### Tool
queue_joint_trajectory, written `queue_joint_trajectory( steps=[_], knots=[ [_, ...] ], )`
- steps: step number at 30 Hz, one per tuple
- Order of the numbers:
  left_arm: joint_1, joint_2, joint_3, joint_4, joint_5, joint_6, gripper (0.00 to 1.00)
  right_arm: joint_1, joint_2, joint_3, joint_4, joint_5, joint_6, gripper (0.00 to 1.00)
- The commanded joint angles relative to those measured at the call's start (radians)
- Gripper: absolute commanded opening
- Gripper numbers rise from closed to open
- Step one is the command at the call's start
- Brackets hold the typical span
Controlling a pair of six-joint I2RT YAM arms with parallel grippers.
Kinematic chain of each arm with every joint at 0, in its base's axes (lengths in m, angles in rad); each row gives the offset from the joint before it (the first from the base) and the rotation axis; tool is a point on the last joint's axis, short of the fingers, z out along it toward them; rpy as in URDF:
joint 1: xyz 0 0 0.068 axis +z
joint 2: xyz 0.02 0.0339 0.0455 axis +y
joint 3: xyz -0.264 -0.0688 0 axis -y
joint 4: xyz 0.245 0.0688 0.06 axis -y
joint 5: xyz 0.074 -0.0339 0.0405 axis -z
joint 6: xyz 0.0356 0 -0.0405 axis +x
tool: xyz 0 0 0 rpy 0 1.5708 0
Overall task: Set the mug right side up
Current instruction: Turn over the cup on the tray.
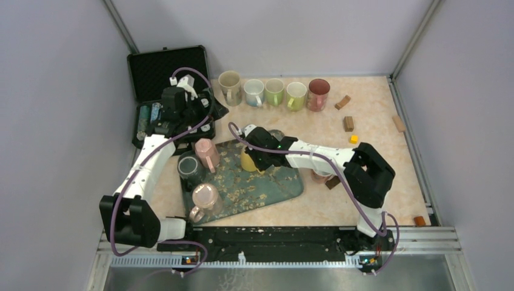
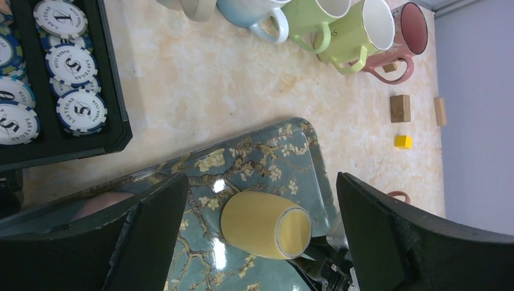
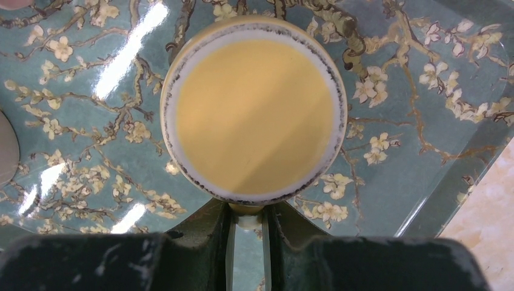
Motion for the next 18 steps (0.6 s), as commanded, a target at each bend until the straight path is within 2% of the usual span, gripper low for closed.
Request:
queue_joint_trajectory(
  steps=[1,8,18],
  knots=[
    [0.006,-0.027,-0.023,0.062,0.048,-0.008,0.98,0.013,-0.015,0.038,0.039,0.020,0.026,0.00],
    [0.006,-0.040,-0.062,0.098,0.108,-0.032,0.98,0.006,-0.083,0.044,0.062,0.016,0.068,0.00],
    [0.006,-0.040,-0.077,0.139,0.165,-0.080,0.98,-0.068,-0.169,0.019,0.119,-0.066,0.170,0.00]
  ],
)
